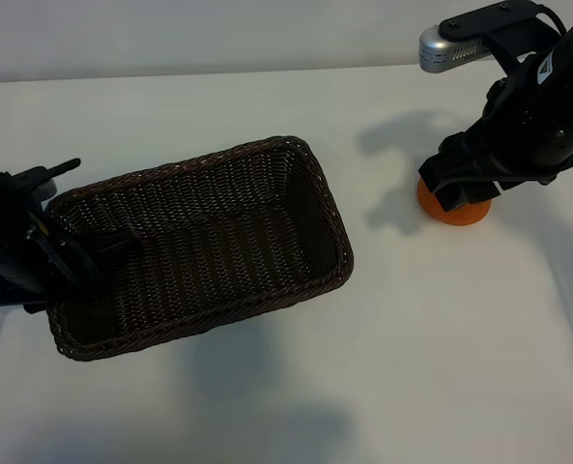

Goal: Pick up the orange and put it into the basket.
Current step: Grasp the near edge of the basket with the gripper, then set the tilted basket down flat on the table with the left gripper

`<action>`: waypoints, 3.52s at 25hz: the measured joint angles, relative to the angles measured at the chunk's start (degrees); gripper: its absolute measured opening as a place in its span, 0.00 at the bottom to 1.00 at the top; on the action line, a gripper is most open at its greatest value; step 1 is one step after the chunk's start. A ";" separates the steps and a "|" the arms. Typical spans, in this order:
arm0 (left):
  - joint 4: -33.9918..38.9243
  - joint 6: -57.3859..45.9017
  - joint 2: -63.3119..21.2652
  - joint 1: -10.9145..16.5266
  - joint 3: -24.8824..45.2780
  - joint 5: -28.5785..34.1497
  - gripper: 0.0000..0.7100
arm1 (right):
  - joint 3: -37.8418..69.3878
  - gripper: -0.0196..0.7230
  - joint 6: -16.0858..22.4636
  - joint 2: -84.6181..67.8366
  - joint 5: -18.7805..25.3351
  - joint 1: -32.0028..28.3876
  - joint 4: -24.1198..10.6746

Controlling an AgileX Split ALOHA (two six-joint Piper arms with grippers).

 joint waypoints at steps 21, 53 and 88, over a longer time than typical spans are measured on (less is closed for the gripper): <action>-17.89 23.41 -10.81 7.05 0.19 2.68 0.49 | 0.00 0.79 0.07 0.00 0.00 0.00 0.00; -51.53 55.68 -1.22 14.51 -11.51 6.07 0.48 | 0.00 0.79 0.13 0.00 0.00 0.00 1.06; -54.51 54.75 10.14 6.40 -11.97 -0.39 0.48 | 0.00 0.79 0.07 0.00 0.12 0.00 1.06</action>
